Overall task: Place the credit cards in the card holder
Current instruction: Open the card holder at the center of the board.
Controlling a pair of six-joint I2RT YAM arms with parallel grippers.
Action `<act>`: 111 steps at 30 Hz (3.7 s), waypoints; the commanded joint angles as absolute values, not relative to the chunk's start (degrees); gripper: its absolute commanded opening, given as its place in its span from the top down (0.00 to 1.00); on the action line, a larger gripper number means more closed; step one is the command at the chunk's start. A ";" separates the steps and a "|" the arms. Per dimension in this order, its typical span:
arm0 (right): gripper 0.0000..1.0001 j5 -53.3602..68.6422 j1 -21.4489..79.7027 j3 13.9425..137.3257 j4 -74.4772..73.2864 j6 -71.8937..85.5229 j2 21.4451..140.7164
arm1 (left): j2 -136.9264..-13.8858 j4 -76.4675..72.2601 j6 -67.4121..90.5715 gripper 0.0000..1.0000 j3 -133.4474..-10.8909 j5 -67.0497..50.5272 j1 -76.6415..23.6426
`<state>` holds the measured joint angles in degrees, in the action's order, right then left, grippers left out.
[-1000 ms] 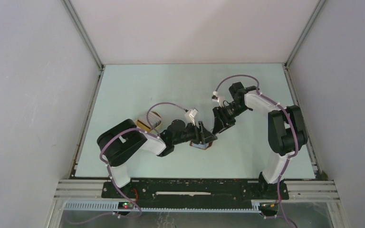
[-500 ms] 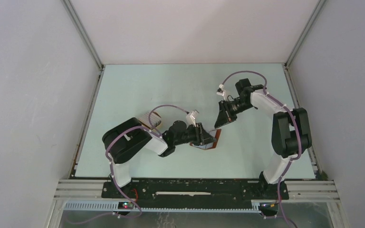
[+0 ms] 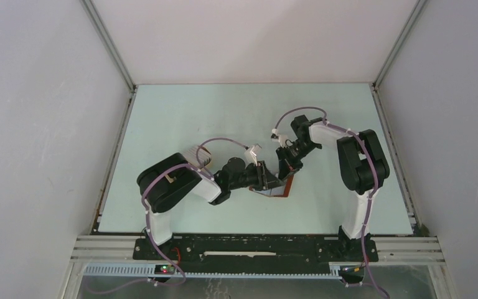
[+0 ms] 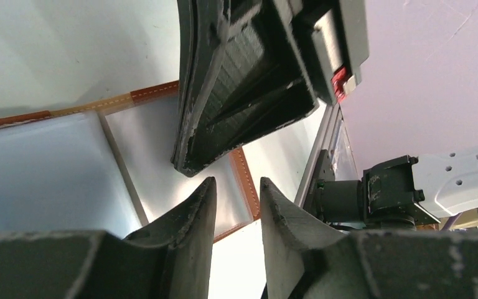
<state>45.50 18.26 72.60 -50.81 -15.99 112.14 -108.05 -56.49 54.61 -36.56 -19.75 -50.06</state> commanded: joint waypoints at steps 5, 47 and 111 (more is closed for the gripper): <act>0.89 30.90 21.32 74.01 -50.87 -17.44 114.21 | -103.21 -56.52 51.78 0.62 -34.06 -18.71 -46.26; 0.69 39.58 22.59 75.66 -57.48 -30.73 109.34 | -86.88 -28.10 40.13 0.64 -33.29 -5.24 -49.34; 0.67 47.22 20.06 75.78 -57.30 -30.60 108.06 | -89.65 -30.24 38.67 0.65 -36.26 -7.48 -52.66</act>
<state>43.81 20.18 75.16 -56.40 -28.86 110.15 -91.37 -30.89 40.42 -33.50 -6.28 -52.03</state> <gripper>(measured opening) 0.325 0.348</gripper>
